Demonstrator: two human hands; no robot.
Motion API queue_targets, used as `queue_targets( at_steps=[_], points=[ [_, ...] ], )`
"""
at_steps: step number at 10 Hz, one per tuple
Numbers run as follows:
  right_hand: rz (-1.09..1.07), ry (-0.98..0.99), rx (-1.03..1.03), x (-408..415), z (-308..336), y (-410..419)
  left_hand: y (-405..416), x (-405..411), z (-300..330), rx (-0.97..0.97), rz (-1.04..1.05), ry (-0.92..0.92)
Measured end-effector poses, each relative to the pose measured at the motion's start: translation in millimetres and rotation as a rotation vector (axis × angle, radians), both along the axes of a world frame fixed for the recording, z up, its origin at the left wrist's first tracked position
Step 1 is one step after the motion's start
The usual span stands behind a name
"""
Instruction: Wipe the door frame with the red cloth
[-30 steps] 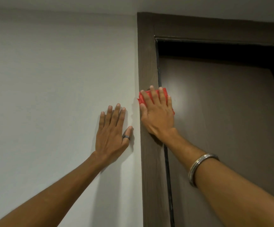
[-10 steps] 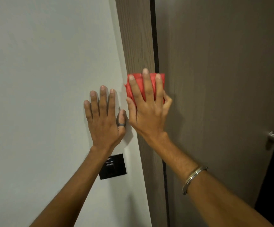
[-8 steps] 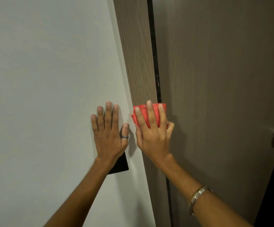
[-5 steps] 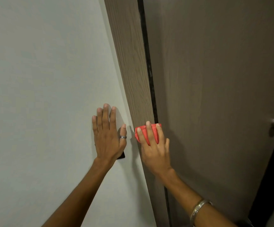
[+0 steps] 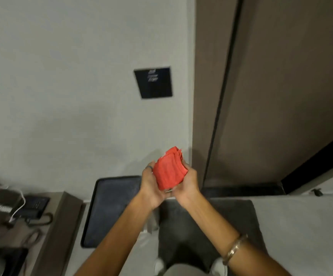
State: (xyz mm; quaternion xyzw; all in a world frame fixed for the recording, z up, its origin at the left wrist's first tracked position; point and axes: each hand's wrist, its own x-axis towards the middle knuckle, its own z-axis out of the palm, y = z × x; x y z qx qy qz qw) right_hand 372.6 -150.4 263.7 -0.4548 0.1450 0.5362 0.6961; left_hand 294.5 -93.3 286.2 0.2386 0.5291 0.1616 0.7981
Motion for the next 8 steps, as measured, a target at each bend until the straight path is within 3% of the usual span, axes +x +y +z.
queue_targets(
  at_steps=[2, 6, 7, 8],
  points=[
    [0.277, -0.198, -0.333, -74.2, -89.1, 34.4, 49.2, -94.8, -88.1, -0.028, -0.014, 0.254],
    [0.468, -0.162, -0.630, -180.4, -236.3, 136.3, 128.0, -205.2, -257.1, -0.011, 0.006, 0.527],
    [0.506, -0.234, -0.686, -187.5, -251.9, 146.4, 133.0, -216.6, -279.6, 0.054, -0.054, 0.560],
    [0.486, -0.649, -0.753, -189.2, -233.3, 139.0, 117.3, -229.5, -281.0, 0.477, -0.193, 0.675]
  ],
)
